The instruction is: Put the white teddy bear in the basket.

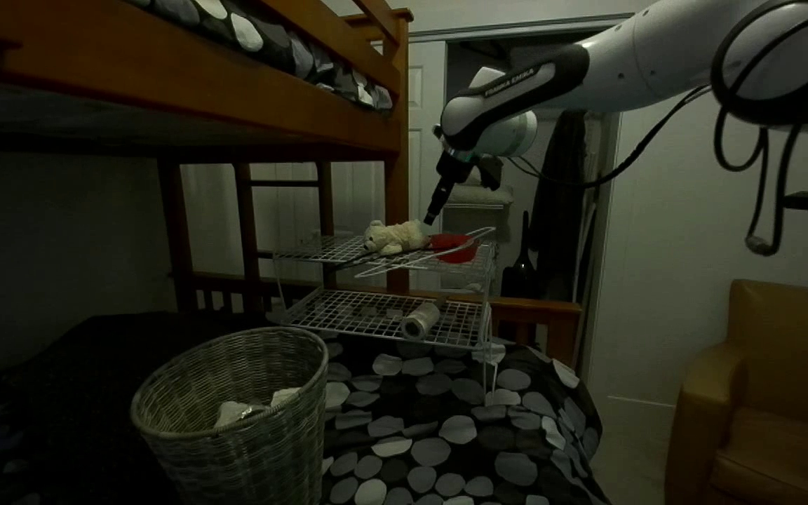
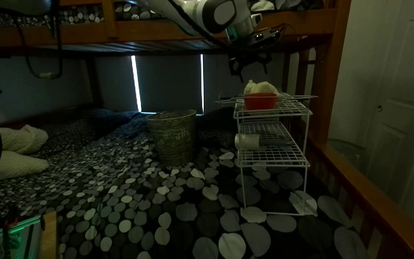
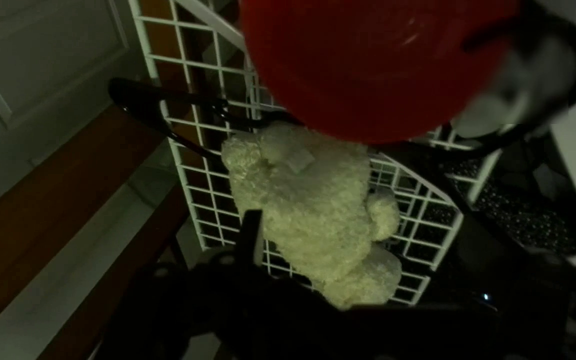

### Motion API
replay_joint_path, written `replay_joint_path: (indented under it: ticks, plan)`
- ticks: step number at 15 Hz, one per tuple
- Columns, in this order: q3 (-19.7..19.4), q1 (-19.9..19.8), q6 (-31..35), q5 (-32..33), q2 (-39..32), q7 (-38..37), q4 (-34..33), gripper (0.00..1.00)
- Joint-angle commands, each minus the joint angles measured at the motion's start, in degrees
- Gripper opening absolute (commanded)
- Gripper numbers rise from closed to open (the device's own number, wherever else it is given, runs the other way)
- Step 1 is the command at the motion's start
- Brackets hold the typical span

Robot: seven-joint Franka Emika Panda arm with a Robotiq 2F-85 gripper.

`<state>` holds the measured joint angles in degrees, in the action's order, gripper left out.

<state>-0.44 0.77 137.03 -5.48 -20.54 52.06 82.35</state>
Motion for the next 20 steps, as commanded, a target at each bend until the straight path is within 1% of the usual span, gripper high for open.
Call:
replay_joint_path:
  ticks: [1, 2, 3, 5, 8, 9, 10, 13, 15, 18, 19, 20]
  plan:
    - [-0.14, -0.29, -0.11, 4.66, -11.08, 4.18, -13.38, 1.0]
    - [3.05, -2.4, 0.16, 4.71, -13.57, 4.71, -16.14, 1.0]
    - [2.47, -1.9, 0.18, 4.87, -7.83, 1.67, -8.79, 1.0]
    - [3.32, -2.32, 0.4, 4.91, -11.68, 2.84, -13.1, 1.0]
    - [4.64, -3.24, 0.63, 3.44, -13.38, 2.58, -14.33, 1.0]
    - [5.06, -3.47, 0.39, 3.1, -13.42, 2.49, -14.27, 0.75]
    - [5.27, -3.58, 0.32, 3.22, -13.62, 2.53, -14.23, 0.72]
    - [6.12, -4.15, 0.76, 2.76, -14.79, 2.52, -14.58, 0.49]
    - [6.39, -4.24, 1.02, 2.81, -15.53, 1.97, -14.83, 0.34]
    - [6.52, -4.07, 0.24, 3.33, -15.89, 1.38, -15.28, 0.11]
    - [6.46, -3.97, 0.47, 3.55, -15.47, 1.19, -14.98, 0.04]
    - [6.49, -4.01, 0.99, 3.65, -14.55, 1.23, -14.35, 0.0]
